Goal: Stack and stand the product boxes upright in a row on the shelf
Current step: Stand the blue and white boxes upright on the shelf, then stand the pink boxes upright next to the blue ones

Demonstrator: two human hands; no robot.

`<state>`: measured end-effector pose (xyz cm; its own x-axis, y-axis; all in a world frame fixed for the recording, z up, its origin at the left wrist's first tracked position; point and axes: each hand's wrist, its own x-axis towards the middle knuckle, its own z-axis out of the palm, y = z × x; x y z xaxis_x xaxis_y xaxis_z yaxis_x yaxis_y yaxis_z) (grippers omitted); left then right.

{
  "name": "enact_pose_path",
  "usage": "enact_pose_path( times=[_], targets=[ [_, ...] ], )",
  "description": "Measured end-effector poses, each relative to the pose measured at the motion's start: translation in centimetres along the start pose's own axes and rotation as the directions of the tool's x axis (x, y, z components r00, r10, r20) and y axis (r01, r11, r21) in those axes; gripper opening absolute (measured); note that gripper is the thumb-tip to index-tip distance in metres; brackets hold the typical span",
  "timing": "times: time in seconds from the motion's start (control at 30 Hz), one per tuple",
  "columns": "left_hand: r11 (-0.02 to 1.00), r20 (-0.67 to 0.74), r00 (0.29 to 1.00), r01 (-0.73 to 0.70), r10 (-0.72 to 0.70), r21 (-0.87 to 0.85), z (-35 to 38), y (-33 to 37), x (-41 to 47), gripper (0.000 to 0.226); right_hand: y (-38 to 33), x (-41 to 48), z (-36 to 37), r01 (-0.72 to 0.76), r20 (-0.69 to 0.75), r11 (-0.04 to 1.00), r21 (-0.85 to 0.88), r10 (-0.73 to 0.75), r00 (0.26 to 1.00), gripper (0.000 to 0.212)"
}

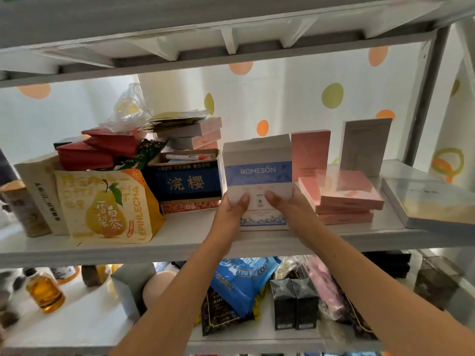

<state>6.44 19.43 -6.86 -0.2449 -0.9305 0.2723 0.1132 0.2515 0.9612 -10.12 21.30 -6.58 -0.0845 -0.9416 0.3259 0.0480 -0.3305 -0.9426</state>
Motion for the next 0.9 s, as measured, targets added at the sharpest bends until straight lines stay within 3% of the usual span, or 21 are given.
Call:
enact_pose_path(
  times=[0.13,0.6,0.77,0.9],
  targets=[
    [0.999,-0.041,0.999,0.001,0.000,0.038,0.1,-0.2,-0.2,0.040,0.5,-0.1,-0.7,0.021,-0.004,0.999,-0.042,-0.022,1.000,0.029],
    [0.999,-0.049,0.999,-0.013,0.016,0.045,-0.3,0.4,-1.0,0.037,-0.3,-1.2,-0.3,-0.017,-0.036,0.999,-0.046,0.015,0.999,0.037],
    [0.998,-0.184,0.982,-0.043,0.049,0.038,0.0,0.9,-2.4,0.045,-1.7,-2.1,-1.0,-0.028,-0.006,0.999,-0.034,0.027,1.000,0.043],
    [0.975,-0.444,0.879,-0.095,0.177,0.199,1.5,1.1,-4.9,0.040,-3.1,-3.0,-1.8,-0.074,-0.045,0.997,-0.005,0.074,0.996,0.084]
  ],
)
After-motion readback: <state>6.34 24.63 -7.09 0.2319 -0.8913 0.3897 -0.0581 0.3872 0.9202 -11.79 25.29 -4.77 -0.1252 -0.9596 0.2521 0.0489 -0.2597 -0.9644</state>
